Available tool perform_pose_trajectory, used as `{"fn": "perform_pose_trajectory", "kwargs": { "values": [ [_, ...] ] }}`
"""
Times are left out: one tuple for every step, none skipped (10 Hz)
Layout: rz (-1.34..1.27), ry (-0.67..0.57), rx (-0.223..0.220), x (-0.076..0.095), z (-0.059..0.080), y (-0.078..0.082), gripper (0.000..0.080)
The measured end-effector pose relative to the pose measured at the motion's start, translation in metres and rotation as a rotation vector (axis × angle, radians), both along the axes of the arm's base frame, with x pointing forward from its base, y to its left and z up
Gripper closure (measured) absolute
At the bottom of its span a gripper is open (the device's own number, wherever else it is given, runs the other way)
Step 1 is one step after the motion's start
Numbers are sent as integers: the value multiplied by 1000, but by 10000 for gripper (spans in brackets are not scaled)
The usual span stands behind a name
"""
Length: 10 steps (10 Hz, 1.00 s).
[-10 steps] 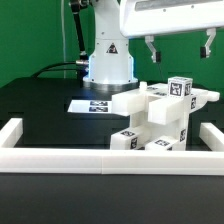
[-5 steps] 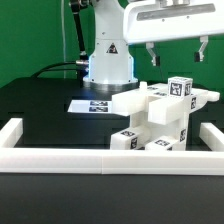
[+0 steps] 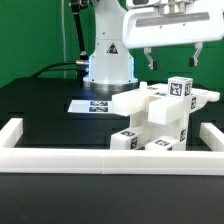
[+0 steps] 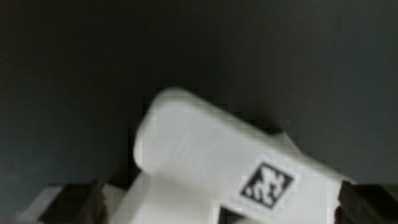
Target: Assemble chair
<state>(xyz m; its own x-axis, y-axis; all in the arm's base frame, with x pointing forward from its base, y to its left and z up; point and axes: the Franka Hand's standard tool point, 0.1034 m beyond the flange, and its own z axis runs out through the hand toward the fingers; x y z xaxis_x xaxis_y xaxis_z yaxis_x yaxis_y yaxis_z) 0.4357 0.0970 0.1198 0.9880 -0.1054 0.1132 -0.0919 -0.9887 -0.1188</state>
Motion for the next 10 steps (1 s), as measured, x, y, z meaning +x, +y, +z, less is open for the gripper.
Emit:
{"fn": "perform_pose_trajectory", "kwargs": {
  "values": [
    [-49,124,10,-14,-2,3,151],
    [-71,130,34,-14,7,4,151],
    [-101,141,25,-25,3,5,151],
    [-150,140,12,-38,-8,6,151],
    [-129,146,9,-43,-15,5,151],
    [-134,154,3,-45,-20,3,151],
    [-130,148,1,-44,-21,2,151],
    [-117,120,-8,-42,-26,0,151],
    [-102,110,-23,-42,-34,-1,151],
    [-84,97,-39,-42,-44,-3,151]
  ]
}}
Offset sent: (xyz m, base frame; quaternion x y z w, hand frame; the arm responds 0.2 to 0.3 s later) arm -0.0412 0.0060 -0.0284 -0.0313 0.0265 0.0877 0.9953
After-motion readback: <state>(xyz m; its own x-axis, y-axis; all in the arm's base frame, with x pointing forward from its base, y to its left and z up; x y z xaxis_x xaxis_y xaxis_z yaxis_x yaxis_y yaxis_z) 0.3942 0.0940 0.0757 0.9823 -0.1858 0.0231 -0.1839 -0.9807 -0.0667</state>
